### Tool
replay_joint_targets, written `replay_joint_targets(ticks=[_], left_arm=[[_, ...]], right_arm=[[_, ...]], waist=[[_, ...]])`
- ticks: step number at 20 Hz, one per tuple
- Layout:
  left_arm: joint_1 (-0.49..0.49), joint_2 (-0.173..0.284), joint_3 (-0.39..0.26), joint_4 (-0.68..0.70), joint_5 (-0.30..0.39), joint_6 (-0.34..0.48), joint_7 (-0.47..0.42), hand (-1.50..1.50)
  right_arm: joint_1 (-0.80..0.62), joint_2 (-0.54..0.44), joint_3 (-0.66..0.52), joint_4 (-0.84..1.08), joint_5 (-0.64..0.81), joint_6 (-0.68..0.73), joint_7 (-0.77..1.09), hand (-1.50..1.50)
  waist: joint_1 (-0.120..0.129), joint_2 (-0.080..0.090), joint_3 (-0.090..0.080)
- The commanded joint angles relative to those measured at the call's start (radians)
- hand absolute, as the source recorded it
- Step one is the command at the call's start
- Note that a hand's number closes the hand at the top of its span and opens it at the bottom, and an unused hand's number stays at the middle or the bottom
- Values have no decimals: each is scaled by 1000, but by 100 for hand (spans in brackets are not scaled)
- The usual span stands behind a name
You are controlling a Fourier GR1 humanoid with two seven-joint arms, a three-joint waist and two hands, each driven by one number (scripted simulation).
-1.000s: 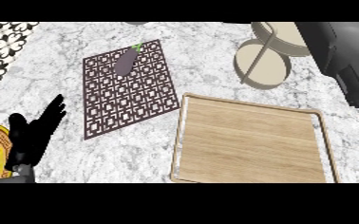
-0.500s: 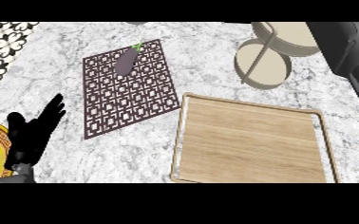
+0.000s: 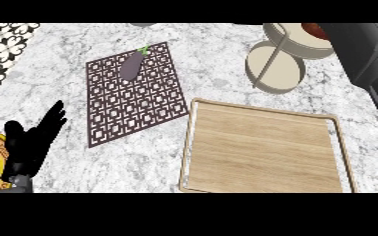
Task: Pick the sweet potato from the tray and place it in the tiered basket
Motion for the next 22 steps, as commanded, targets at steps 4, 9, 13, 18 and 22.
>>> replay_joint_targets(ticks=[4, 9, 13, 18, 22], left_arm=[[-1, 0, 10, 23, 1, -3, -4, 0], [54, -25, 0, -32, -16, 26, 0, 0], [36, -21, 8, -12, -5, 20, 22, 0], [79, -9, 41, 19, -17, 38, -19, 0], [101, 7, 73, -10, 24, 18, 7, 0]], right_arm=[[-19, -24, -12, -127, -11, -167, -4, -150], [-43, -31, -61, -214, -47, -238, 137, -150], [-3, -45, -138, -295, -117, -297, 209, -150], [1, -38, -215, -497, -227, -327, 169, -150], [127, -13, -246, -691, -306, -359, 91, -150]], waist=[[-12, -3, 0], [-29, -16, 0], [-60, -25, 1], [-103, -48, 1], [-126, -58, 3]])
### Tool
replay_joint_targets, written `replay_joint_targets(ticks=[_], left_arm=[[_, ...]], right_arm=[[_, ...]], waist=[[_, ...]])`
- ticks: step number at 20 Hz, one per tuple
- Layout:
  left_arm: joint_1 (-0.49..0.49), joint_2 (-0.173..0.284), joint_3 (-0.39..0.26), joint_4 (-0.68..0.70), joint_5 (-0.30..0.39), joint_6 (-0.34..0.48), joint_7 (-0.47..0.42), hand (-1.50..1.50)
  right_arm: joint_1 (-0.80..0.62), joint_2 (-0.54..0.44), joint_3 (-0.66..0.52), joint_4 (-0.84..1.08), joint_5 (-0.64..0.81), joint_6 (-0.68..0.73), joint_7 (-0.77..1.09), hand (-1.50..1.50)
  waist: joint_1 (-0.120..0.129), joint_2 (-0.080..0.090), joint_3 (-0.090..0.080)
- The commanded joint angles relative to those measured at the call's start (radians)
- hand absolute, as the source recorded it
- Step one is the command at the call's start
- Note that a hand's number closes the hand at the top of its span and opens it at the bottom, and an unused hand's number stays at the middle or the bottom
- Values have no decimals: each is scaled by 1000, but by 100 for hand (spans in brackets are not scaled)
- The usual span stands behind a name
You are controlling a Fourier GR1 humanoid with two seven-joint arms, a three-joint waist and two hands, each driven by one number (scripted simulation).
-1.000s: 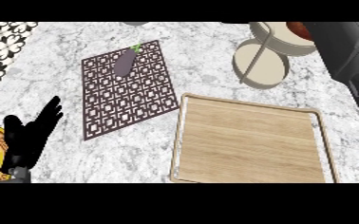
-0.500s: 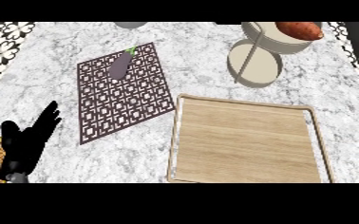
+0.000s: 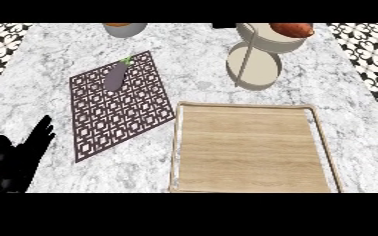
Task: Pick the sweet potato from the tray and place it in the tiered basket
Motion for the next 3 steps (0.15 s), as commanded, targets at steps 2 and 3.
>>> replay_joint_targets(ticks=[2, 3], left_arm=[[55, -10, 16, 5, -5, 14, -36, 0], [27, -4, 16, -7, -1, 19, 0, 0]], right_arm=[[151, 38, -46, -248, -120, -2, -51, -150], [170, 74, -50, -289, -144, 1, -42, -150]], waist=[[-32, -10, 1], [-48, -16, 2]])
